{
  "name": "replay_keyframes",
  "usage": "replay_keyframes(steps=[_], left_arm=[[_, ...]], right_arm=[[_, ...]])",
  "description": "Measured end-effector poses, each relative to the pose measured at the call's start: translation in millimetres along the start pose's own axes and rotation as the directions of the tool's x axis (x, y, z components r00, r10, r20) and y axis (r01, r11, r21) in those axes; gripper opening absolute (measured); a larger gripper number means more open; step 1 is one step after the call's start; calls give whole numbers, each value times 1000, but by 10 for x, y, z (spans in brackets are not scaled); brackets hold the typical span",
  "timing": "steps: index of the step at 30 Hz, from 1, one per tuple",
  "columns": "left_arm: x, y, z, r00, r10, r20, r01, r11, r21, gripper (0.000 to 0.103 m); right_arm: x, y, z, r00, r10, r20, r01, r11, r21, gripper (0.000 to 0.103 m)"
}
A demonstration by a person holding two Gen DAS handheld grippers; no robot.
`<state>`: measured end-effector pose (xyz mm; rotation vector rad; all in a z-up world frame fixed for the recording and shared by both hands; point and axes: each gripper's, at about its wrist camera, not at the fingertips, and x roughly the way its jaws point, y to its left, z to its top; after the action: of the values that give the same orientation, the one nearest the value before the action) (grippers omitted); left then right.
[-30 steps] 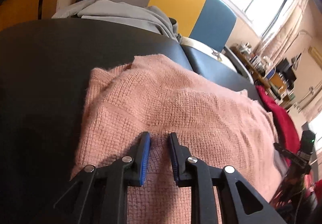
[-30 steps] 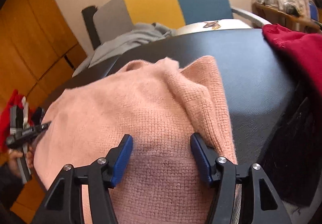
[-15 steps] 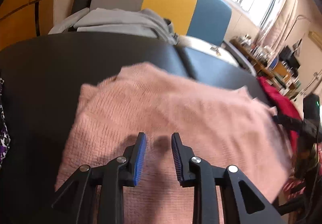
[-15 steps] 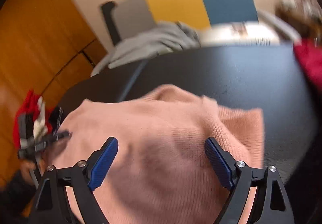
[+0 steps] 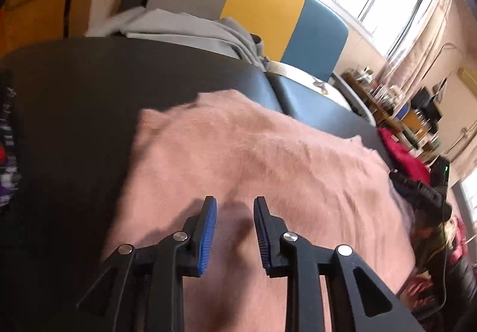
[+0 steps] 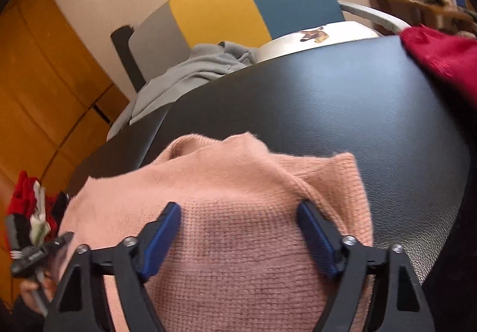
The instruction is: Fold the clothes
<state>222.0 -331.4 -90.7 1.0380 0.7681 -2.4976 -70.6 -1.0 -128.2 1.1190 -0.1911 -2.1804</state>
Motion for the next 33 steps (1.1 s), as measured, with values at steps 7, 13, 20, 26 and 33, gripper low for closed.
replay_keyframes(steps=[7,13,20,26,33], left_arm=[[-381,375,-88,999,-41,-3,41,999,-3,43],[-41,600,142,987,-108,-116,108,994,-8,48],[330,847,402,957,-187,-223,187,982,-21,51],[444,764,417,948,-253,-194,257,966,-3,57],[539,745,459,932,-312,-186,297,949,-104,16]], right_arm=[[60,101,7,999,-22,-24,20,998,-65,98],[86,135,1,999,-44,-28,41,996,-83,99],[84,150,-1,998,-46,-31,43,995,-93,101],[67,129,8,1000,-16,-26,14,997,-78,103],[41,52,46,999,35,-15,-36,999,-40,103]])
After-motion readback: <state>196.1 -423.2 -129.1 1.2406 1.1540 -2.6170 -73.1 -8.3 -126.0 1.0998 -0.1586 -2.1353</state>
